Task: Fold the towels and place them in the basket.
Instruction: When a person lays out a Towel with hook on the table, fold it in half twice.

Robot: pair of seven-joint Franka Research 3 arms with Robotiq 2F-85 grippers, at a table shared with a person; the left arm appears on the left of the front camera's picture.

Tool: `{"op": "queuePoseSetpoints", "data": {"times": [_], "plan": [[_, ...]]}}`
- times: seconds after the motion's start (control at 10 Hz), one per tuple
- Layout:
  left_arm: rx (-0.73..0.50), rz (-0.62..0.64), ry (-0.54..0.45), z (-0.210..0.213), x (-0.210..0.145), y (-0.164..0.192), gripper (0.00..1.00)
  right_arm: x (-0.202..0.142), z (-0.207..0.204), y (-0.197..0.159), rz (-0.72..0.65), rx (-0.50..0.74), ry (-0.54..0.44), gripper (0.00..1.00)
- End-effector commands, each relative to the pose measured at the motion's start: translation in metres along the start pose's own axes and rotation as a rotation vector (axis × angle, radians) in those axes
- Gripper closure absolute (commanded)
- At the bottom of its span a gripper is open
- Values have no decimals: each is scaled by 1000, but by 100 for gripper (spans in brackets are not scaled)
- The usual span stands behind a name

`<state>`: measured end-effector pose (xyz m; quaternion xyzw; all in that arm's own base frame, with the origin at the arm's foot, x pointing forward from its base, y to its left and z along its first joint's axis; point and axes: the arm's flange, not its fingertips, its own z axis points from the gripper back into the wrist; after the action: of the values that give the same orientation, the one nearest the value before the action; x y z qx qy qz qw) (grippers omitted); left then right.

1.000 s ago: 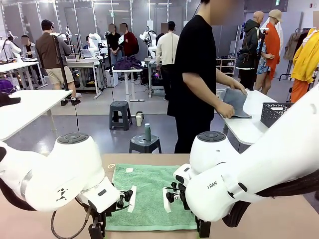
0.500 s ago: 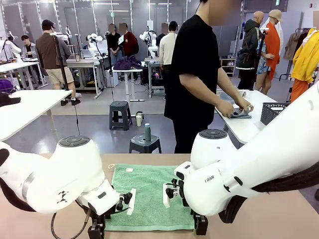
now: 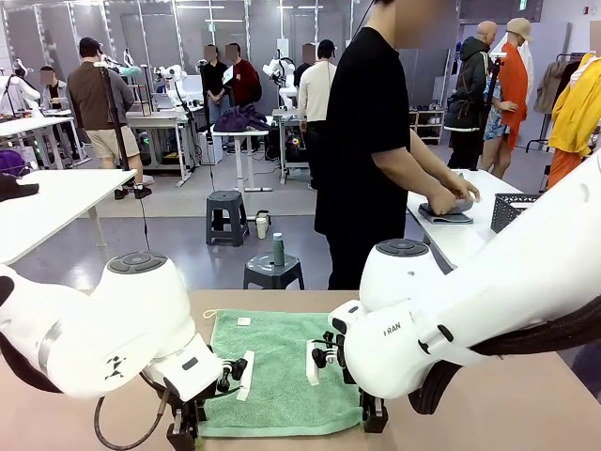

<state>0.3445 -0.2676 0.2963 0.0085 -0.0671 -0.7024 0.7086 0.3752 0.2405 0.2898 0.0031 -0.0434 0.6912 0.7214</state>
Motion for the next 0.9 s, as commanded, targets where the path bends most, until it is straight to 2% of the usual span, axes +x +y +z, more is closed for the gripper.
{"op": "queuePoseSetpoints", "data": {"times": [0.0, 0.5, 0.8], "plan": [[-1, 21, 34, -7, -3, -7, 100, -4, -8, 1, 1, 51, 5, 100], [-15, 8, 26, 11, 5, -7, 100, 0, 9, 1, -11, 62, 1, 100], [53, 11, -4, 39, 9, -3, 100, 2, 31, 2, -4, 27, -44, 100]]}}
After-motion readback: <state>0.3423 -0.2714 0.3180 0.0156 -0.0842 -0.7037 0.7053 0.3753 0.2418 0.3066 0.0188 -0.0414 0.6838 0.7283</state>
